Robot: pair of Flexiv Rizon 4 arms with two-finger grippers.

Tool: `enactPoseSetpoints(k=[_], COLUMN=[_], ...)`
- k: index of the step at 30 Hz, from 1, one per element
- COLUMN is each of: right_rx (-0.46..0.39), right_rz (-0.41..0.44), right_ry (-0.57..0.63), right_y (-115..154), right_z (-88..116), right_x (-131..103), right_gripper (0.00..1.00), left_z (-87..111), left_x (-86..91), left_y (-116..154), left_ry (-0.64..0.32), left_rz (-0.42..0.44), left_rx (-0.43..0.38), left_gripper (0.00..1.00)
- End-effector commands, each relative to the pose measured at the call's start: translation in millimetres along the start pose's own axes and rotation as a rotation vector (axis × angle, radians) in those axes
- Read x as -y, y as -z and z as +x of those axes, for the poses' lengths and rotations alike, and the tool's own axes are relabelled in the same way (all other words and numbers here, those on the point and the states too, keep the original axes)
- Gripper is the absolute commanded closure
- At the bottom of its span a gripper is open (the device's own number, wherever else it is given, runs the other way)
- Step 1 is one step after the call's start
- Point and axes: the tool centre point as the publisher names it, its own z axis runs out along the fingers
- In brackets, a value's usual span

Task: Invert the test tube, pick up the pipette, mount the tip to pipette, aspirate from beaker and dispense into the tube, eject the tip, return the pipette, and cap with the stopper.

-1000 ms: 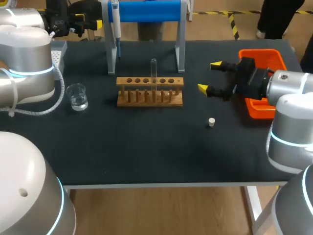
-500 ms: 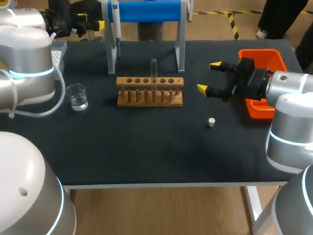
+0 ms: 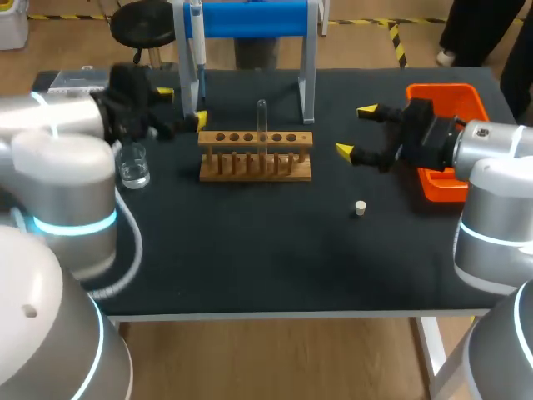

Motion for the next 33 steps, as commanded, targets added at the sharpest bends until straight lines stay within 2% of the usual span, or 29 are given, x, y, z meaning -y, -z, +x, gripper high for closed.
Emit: enactPoseSetpoints(k=[1, 7, 12, 29, 33], right_rx=[0.000, 0.000, 0.000, 0.000, -0.064], right_rz=[0.000, 0.000, 0.000, 0.000, -0.035], right_ry=[0.000, 0.000, 0.000, 0.000, 0.032], right_y=[0, 0, 0, 0, -9], right_z=[0, 0, 0, 0, -4], right_x=[0, 0, 0, 0, -9], right_gripper=[0.00, 0.00, 0.00, 0.00, 0.00], left_z=[36.7, 40.1, 38.4, 38.8, 38.8], left_x=[-23.8, -34.4, -35.6, -36.3, -36.3], left_y=[9, 4, 2, 2, 2], left_ry=[-0.018, -0.048, -0.074, -0.072, -0.072], left_rz=[0.117, 0.097, 0.098, 0.085, 0.085], left_rx=[0.045, 0.020, -0.003, 0.003, 0.003], left_gripper=[0.00, 0.00, 0.00, 0.00, 0.00])
